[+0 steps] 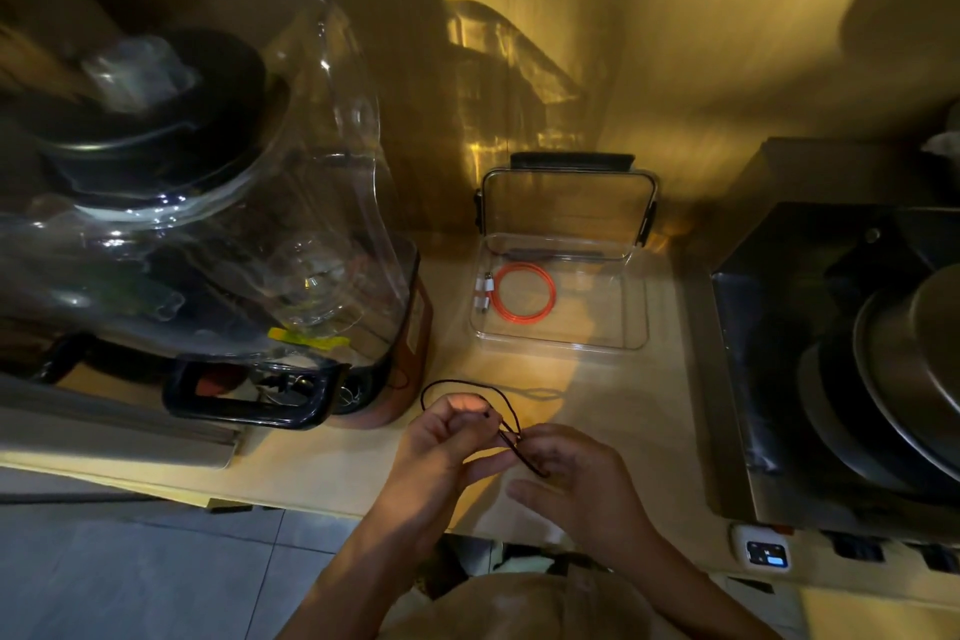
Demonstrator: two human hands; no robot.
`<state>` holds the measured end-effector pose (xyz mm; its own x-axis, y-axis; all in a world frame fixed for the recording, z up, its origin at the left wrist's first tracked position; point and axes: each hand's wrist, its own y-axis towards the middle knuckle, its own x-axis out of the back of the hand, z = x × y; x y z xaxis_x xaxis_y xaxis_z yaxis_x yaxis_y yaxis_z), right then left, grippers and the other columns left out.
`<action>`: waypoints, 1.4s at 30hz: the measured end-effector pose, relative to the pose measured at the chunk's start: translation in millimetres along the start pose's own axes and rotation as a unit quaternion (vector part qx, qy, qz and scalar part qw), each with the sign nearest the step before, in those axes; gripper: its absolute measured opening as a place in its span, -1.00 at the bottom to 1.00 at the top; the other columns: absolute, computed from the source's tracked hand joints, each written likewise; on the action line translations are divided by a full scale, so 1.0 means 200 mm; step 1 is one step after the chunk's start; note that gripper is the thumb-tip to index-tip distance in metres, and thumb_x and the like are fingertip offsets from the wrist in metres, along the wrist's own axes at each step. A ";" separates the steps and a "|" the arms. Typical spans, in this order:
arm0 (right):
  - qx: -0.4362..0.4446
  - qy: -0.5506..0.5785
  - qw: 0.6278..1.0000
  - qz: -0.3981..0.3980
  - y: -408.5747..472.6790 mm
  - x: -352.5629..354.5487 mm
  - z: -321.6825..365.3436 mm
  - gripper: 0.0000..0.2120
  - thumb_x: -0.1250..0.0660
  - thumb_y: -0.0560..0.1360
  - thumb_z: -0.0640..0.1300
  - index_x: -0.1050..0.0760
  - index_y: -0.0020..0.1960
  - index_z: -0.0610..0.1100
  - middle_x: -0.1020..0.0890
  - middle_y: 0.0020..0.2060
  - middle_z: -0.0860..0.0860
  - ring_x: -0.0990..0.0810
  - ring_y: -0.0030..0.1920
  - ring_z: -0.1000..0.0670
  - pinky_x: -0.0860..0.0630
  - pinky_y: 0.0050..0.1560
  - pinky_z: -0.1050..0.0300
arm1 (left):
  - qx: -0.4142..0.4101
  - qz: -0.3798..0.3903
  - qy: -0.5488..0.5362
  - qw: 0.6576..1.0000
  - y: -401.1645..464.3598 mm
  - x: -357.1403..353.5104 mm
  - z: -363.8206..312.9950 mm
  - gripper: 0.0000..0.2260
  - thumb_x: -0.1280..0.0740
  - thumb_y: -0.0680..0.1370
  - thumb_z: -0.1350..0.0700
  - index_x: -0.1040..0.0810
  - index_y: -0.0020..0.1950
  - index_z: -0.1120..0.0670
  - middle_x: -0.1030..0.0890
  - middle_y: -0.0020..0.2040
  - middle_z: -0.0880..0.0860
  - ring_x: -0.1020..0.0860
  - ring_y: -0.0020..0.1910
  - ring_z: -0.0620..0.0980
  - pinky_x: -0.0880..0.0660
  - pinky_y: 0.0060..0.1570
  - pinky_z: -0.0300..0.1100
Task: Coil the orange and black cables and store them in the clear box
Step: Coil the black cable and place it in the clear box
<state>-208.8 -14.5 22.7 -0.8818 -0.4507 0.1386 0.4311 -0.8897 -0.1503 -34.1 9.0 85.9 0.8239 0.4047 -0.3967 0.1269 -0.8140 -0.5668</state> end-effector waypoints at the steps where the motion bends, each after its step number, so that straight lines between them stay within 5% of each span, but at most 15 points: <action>1: 0.006 -0.013 1.000 -0.007 0.00 0.00 0.01 -0.68 -0.59 0.28 -0.11 -0.67 0.00 -0.12 -0.66 0.05 0.04 -0.66 0.04 0.03 -0.59 0.06 0.19 | -0.002 0.001 0.003 1.000 0.00 0.00 0.00 -0.86 -0.35 0.49 0.35 -0.49 0.00 0.21 -0.57 -0.20 0.15 -0.62 -0.17 0.07 -0.64 -0.14 -0.06; 7: 0.042 -0.078 0.994 -0.072 0.02 0.00 0.04 -0.80 -0.50 0.36 -0.35 -0.65 -0.20 -0.05 -0.68 -0.21 0.07 -0.64 -0.24 0.10 -0.52 -0.21 0.30 | -0.025 0.006 0.014 1.000 0.01 -0.02 -0.02 -0.81 -0.27 0.56 0.37 -0.52 0.15 0.24 -0.65 -0.11 0.20 -0.65 -0.15 0.10 -0.65 -0.04 -0.03; 12: -0.055 0.028 0.995 -0.075 0.04 0.03 0.07 -0.77 -0.45 0.40 -0.40 -0.68 -0.22 -0.08 -0.71 -0.29 -0.09 -0.63 -0.28 0.06 -0.55 -0.20 0.25 | -0.116 -0.020 0.154 0.981 0.02 -0.02 0.01 -0.75 -0.33 0.54 0.37 -0.52 0.18 0.16 -0.70 -0.03 0.16 -0.67 -0.04 0.17 -0.62 -0.04 -0.07; 14: -0.074 0.085 0.992 -0.063 0.06 0.06 0.09 -0.84 -0.44 0.41 -0.43 -0.67 -0.13 -0.20 -0.73 -0.25 -0.16 -0.66 -0.25 0.02 -0.59 -0.17 0.19 | -0.201 -0.045 0.305 0.930 0.04 0.01 0.05 -0.82 -0.38 0.51 0.26 -0.54 0.07 0.06 -0.69 -0.06 0.00 -0.66 -0.05 0.04 -0.60 -0.02 -0.03; 17: -0.091 0.119 0.987 -0.054 0.08 0.09 0.11 -0.85 -0.41 0.41 -0.48 -0.62 -0.07 -0.30 -0.72 -0.26 -0.16 -0.69 -0.25 -0.02 -0.60 -0.21 0.21 | -0.373 0.020 0.525 0.765 0.05 0.03 0.07 -0.88 -0.36 0.52 0.17 -0.55 0.01 -0.01 -0.61 -0.04 -0.15 -0.58 -0.01 -0.14 -0.53 0.00 -0.11; 20: -0.096 0.151 0.983 -0.037 0.09 0.11 0.13 -0.87 -0.39 0.40 -0.51 -0.58 -0.09 -0.35 -0.69 -0.30 -0.15 -0.66 -0.30 -0.06 -0.60 -0.24 0.15 | -0.364 0.107 0.608 0.697 0.04 -0.01 0.07 -0.84 -0.31 0.56 0.08 -0.50 0.14 -0.03 -0.57 0.10 -0.10 -0.55 0.06 -0.12 -0.50 0.02 -0.16; 25: -0.094 0.160 0.982 -0.037 0.10 0.15 0.16 -0.89 -0.37 0.43 -0.49 -0.56 -0.05 -0.40 -0.69 -0.26 -0.22 -0.66 -0.29 -0.11 -0.61 -0.28 0.15 | -0.287 0.113 0.623 0.719 0.08 -0.06 0.06 -0.83 -0.22 0.60 -0.07 -0.40 0.17 -0.09 -0.61 0.05 -0.10 -0.59 -0.05 -0.07 -0.53 -0.10 -0.04; 32: -0.106 0.172 0.977 -0.060 0.09 0.17 0.22 -0.87 -0.35 0.53 -0.31 -0.64 0.01 -0.30 -0.72 -0.14 -0.19 -0.70 -0.18 0.00 -0.59 -0.20 0.26 | -0.293 0.131 0.618 0.718 0.11 -0.13 0.04 -0.83 -0.19 0.62 0.05 -0.53 0.14 -0.06 -0.63 -0.06 -0.07 -0.51 -0.12 -0.17 -0.38 -0.14 -0.23; 38: -0.068 0.075 0.991 -0.087 0.09 0.17 0.20 -0.86 -0.37 0.52 -0.27 -0.70 -0.04 -0.17 -0.75 -0.13 -0.08 -0.69 -0.07 -0.04 -0.57 -0.05 0.22 | -0.280 0.118 0.599 0.741 0.12 -0.13 0.06 -0.90 -0.22 0.61 -0.03 -0.49 -0.02 -0.06 -0.42 -0.27 -0.22 -0.40 -0.25 -0.28 -0.25 -0.24 -0.31; 42: -0.079 -0.018 0.995 -0.058 0.08 0.18 0.16 -0.87 -0.37 0.54 -0.21 -0.69 -0.10 -0.08 -0.70 -0.22 -0.11 -0.64 -0.16 -0.11 -0.56 -0.10 -0.03 | -0.287 0.075 0.622 0.725 0.13 -0.09 0.04 -0.90 -0.21 0.61 0.00 -0.45 -0.05 -0.01 -0.43 -0.22 -0.15 -0.37 -0.25 -0.17 -0.25 -0.22 -0.23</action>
<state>-227.0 -47.4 56.1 -0.9149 -0.3514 0.1988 0.2899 -0.9144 -0.2823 -50.6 -15.9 71.8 0.6677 -0.1044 0.7371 -0.1013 -0.9936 -0.0490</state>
